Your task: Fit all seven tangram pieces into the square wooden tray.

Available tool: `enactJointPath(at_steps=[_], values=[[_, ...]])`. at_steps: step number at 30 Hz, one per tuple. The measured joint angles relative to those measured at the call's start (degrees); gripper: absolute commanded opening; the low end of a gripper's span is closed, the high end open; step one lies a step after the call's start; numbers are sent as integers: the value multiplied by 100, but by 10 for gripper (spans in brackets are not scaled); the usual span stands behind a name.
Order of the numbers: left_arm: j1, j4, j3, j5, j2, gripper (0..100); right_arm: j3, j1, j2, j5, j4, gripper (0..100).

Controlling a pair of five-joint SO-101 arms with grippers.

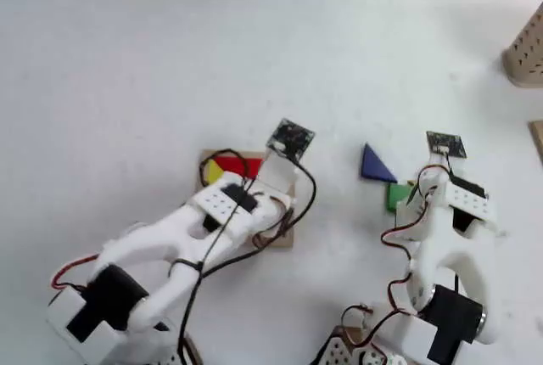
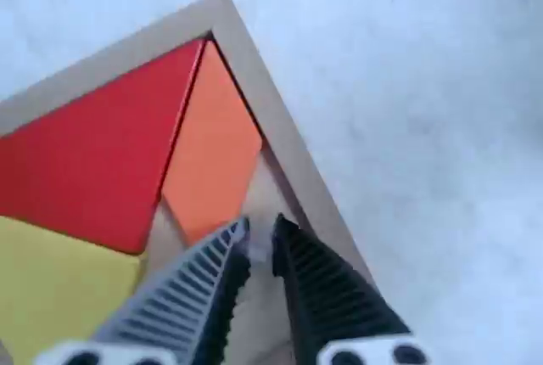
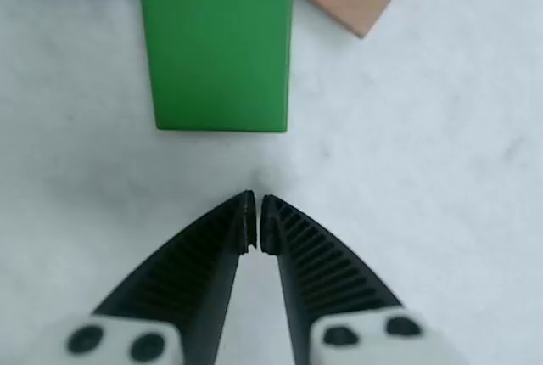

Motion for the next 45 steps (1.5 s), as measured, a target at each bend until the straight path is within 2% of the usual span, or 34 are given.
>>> enactJointPath(at_steps=[6, 13, 22, 32, 39, 45], values=[[-9, 290, -9, 0, -176, 76, 0, 0, 0, 0, 0, 18], [-132, 905, -9, 0, -1609, 76, 0, 0, 0, 0, 0, 18], [-343, 967, 352, -167, -1741, 76, 0, 0, 0, 0, 0, 18], [-448, -79, 1011, -167, -1732, 76, 0, 0, 0, 0, 0, 18], [-695, -141, 545, -167, -651, 76, 0, 0, 0, 0, 0, 18], [-677, -149, 404, -202, -510, 76, 0, 0, 0, 0, 0, 18]])
